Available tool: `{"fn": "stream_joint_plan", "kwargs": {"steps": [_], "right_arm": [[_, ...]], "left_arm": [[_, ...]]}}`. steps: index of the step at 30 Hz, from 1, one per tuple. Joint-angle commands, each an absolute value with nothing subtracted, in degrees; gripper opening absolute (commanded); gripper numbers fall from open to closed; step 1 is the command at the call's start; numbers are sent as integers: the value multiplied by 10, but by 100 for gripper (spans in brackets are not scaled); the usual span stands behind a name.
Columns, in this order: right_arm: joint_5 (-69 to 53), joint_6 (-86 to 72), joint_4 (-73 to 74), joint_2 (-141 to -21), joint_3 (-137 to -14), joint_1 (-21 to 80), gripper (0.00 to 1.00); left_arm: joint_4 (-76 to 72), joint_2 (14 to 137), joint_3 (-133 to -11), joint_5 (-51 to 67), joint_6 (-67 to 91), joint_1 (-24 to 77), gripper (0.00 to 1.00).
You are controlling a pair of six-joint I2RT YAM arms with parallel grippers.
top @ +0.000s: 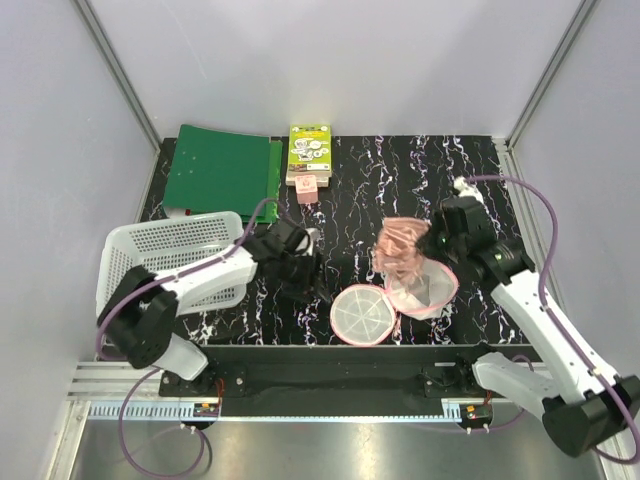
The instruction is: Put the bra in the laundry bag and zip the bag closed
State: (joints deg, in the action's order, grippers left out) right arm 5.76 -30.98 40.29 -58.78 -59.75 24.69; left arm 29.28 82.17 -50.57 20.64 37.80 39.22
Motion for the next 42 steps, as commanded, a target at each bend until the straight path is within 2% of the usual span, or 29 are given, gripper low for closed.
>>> {"fn": "stream_joint_plan", "kwargs": {"steps": [1, 2, 6, 12, 16, 18, 22, 34, 35, 38, 39, 41, 42], "right_arm": [[157, -342, 494, -534, -549, 235, 0], [146, -338, 493, -526, -540, 234, 0], [36, -269, 471, -486, -536, 235, 0], [-205, -177, 439, -465, -547, 235, 0], [-420, -153, 420, -493, -549, 235, 0], [-479, -153, 413, -514, -548, 236, 0], [-610, -141, 401, -545, -559, 235, 0], [-693, -125, 405, -599, -593, 242, 0], [-693, -124, 405, -599, -595, 242, 0], [-678, -126, 406, -600, -601, 242, 0], [-675, -126, 406, -601, -603, 243, 0], [-657, -134, 403, -602, -606, 242, 1], [-652, -138, 401, -602, -606, 243, 8]], "left_arm": [[235, 858, -581, 247, 374, 423, 66], [222, 853, -584, 259, 372, 423, 68], [164, 788, -608, 336, 321, 411, 90], [217, 711, -640, 367, 248, 382, 98], [282, 688, -716, 367, 203, 374, 99], [304, 690, -749, 374, 183, 374, 99], [307, 724, -762, 505, 181, 374, 99], [294, 781, -722, 600, 203, 443, 99], [284, 784, -721, 610, 207, 445, 96], [260, 784, -712, 635, 231, 446, 81], [256, 784, -710, 642, 235, 446, 63], [252, 781, -706, 646, 241, 446, 43], [251, 780, -704, 643, 243, 445, 35]]}}
